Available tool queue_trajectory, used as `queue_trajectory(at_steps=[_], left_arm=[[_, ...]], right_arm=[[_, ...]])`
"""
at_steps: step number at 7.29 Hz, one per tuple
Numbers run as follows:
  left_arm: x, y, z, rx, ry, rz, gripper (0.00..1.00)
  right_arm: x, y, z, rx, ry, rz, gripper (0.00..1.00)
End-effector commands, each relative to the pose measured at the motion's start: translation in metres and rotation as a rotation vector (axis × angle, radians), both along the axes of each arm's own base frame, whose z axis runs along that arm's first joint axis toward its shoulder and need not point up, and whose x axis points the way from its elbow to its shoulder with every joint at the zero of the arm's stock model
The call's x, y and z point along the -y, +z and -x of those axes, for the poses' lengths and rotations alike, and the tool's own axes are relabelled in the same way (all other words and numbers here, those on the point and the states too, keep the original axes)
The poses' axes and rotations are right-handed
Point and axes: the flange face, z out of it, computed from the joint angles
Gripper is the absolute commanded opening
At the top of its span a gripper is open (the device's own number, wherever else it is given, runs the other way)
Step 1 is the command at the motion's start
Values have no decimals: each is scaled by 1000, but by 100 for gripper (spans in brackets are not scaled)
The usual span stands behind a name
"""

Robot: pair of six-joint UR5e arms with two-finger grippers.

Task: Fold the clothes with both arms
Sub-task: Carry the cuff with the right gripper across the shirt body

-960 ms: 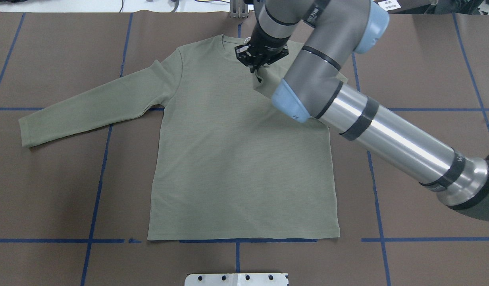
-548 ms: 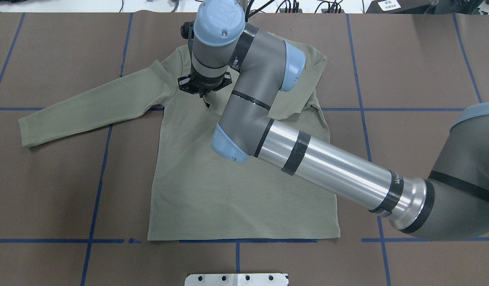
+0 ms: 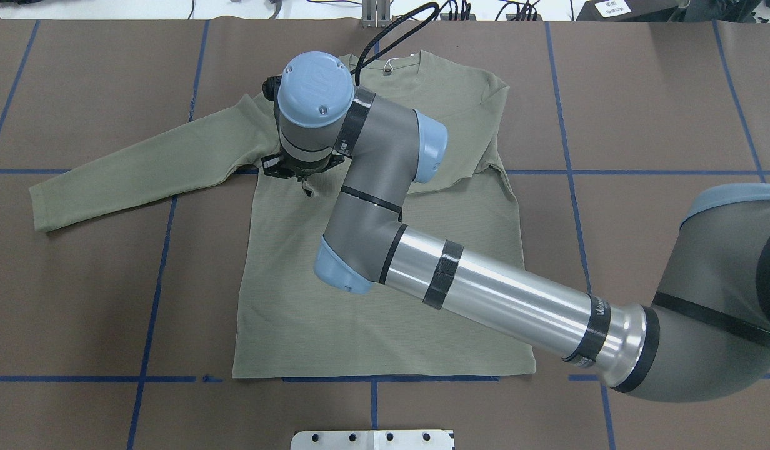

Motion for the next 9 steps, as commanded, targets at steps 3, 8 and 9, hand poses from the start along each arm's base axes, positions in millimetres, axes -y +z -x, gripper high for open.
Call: queue_trajectory(at_steps=[3, 8, 9], left_arm=[[1, 1, -1, 0, 2, 1, 100], [1, 14, -81, -110, -99, 94, 100], [-4, 11, -116, -142, -151, 105, 100]], right_arm=[[-70, -37, 61, 93, 109, -27, 100], [-51, -20, 12, -105, 102, 167, 100], [-42, -8, -29, -129, 96, 220, 100]])
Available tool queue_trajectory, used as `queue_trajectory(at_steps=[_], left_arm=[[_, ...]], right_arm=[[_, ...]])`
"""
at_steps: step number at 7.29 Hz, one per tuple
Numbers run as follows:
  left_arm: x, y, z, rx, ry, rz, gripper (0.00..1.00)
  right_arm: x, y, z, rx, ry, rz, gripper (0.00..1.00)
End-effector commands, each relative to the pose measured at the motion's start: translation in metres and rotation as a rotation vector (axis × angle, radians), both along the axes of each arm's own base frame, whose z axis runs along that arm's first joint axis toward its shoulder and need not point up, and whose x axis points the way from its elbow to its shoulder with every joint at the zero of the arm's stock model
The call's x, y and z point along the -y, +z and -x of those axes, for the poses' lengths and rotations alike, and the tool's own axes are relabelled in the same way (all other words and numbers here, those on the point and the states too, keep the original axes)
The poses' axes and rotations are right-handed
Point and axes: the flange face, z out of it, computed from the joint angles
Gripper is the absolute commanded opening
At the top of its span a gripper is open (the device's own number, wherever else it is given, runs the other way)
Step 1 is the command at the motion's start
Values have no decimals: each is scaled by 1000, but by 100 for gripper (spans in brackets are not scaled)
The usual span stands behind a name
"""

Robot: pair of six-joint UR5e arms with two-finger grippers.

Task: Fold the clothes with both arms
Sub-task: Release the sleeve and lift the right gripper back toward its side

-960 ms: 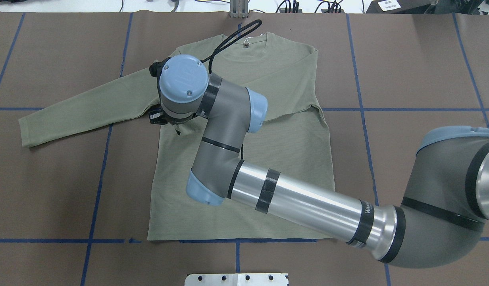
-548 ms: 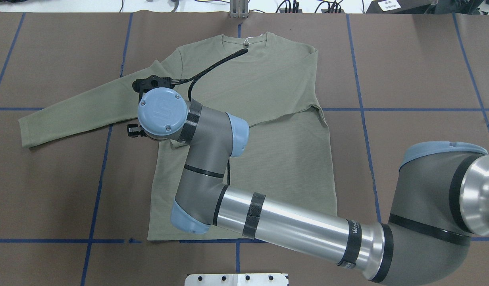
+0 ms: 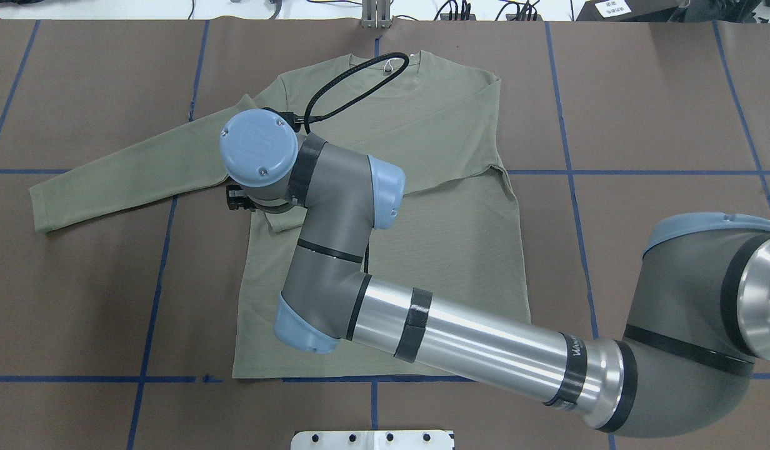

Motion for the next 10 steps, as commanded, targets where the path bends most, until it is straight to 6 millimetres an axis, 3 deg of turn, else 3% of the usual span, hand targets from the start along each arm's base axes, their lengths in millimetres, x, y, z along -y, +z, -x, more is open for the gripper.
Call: queue_trajectory(at_steps=[1, 2, 3, 5, 6, 7, 10], left_arm=[[-12, -4, -78, -80, -105, 79, 100], [-27, 3, -97, -98, -146, 103, 100], [-36, 9, -107, -113, -200, 133, 100], [-46, 18, -140, -104, -280, 204, 100], [-51, 25, -156, -88, -294, 222, 100], [-52, 34, -162, -70, -299, 228, 100], [-51, 51, -165, -42, -297, 241, 100]], right_arm=[[18, 55, -98, -53, 20, 84, 100], [29, 109, -153, -57, 40, 122, 100], [50, 148, -192, -70, 8, 147, 100], [86, 215, -262, -113, -94, 100, 100], [95, 241, -288, -115, -138, 88, 100], [95, 259, -294, -127, -166, 74, 100], [96, 263, -297, -131, -167, 76, 100]])
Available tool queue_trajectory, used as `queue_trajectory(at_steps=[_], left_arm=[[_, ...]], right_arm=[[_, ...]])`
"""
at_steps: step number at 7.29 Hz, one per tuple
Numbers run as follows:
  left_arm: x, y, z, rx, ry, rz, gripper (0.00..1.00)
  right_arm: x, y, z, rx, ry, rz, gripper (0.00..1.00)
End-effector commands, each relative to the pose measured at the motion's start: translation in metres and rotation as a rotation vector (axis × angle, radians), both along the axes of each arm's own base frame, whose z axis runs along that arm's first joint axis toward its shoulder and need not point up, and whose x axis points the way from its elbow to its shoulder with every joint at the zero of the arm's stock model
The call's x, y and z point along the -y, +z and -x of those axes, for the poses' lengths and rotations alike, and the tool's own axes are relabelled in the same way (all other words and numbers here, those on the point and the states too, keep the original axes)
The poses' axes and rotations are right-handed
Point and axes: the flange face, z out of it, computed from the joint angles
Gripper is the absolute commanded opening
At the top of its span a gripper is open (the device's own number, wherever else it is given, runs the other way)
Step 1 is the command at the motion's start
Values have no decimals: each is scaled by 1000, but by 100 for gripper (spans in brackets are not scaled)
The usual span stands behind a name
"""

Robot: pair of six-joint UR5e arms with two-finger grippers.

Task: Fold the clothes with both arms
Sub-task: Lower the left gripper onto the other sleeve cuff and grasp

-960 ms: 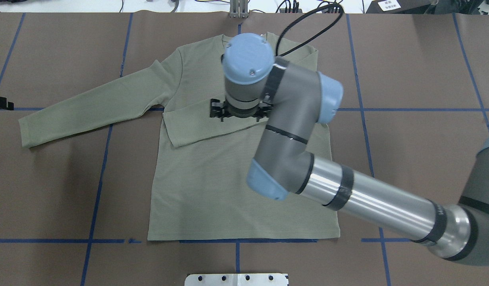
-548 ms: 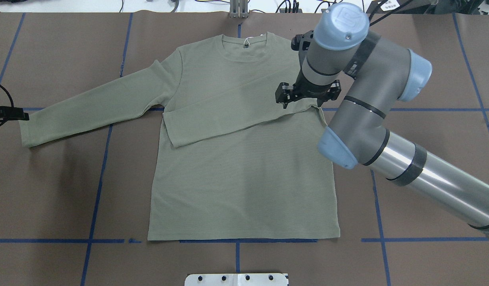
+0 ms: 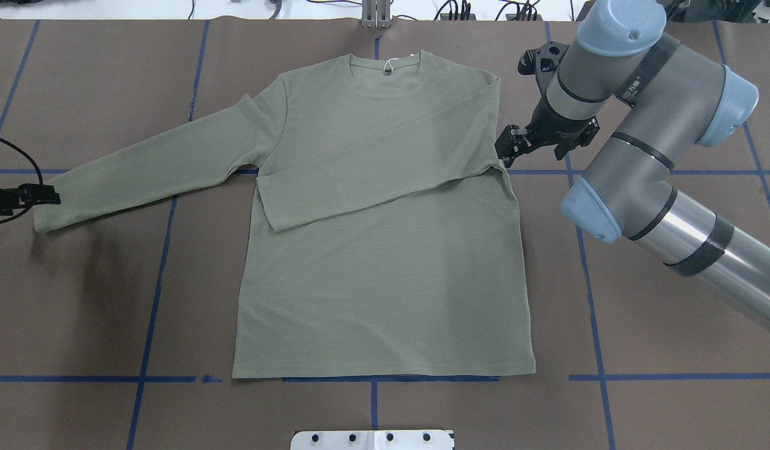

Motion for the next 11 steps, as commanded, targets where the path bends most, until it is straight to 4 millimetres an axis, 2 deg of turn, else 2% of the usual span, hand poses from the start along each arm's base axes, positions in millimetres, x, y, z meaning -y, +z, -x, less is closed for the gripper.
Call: queue_trajectory(at_steps=[1, 4, 8, 9, 10, 11], left_arm=[[0, 9, -1, 12, 2, 11, 100], [0, 15, -1, 21, 2, 20, 100], [0, 18, -11, 22, 19, 25, 100], [-1, 17, -12, 20, 19, 23, 82], [-1, 17, -12, 20, 19, 23, 58], [0, 16, -12, 20, 19, 23, 42]], right_arm=[[0, 2, -1, -2, -2, -1, 100], [-1, 3, -1, -3, -1, 2, 100], [0, 3, -1, -4, 0, 1, 100], [-1, 3, -2, -3, 0, 0, 100], [-1, 2, -2, -1, -1, -1, 100], [-1, -1, -2, 4, -2, -5, 100]])
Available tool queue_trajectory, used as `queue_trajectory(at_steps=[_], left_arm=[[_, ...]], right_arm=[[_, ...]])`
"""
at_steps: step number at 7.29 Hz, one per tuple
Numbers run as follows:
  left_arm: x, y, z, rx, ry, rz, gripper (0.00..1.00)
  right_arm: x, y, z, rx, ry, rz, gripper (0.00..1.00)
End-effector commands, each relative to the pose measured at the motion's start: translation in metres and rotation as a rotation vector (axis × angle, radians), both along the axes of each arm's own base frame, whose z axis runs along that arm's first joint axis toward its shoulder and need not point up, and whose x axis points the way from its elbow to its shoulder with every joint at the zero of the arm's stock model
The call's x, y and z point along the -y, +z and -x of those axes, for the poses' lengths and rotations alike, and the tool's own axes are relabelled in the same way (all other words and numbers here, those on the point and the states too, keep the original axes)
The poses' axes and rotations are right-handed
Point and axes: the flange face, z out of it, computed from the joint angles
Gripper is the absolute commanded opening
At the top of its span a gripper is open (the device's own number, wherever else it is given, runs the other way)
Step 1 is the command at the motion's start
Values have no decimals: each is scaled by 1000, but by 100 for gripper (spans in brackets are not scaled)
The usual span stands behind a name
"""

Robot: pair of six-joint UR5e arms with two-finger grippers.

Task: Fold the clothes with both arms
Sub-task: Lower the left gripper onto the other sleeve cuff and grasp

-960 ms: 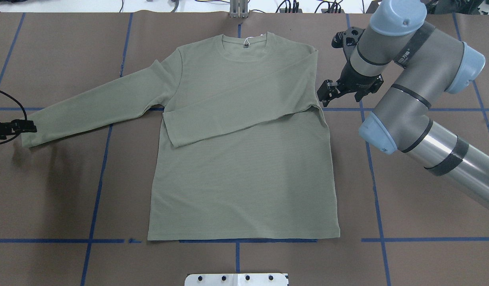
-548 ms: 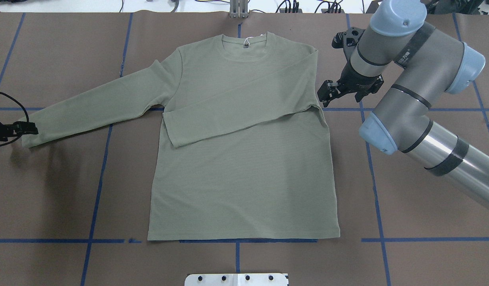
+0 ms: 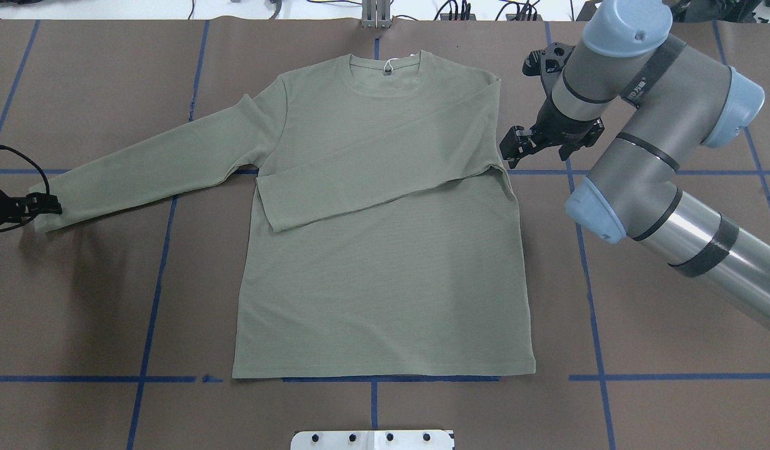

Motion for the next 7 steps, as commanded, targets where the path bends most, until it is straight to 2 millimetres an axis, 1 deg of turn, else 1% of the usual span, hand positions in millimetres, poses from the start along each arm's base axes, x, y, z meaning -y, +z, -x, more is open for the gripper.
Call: queue_trajectory(at_steps=[1, 2, 3, 5, 6, 7], left_arm=[[1, -3, -1, -4, -2, -2, 26], [1, -4, -1, -6, -4, -1, 9], [2, -11, -1, -16, -7, -9, 0], [2, -25, -3, -31, -5, -22, 0], [3, -39, -4, -45, -4, -29, 0], [6, -54, -6, -46, -5, -32, 0]], right_arm=[[0, -4, 0, 5, 0, -5, 100], [0, -3, 0, 4, 0, -4, 100], [0, -3, 0, 4, 0, -4, 100], [0, -1, -1, 2, 1, -2, 100], [-1, 1, -3, 3, 1, 1, 100], [-10, 13, -17, -1, 8, 5, 100]])
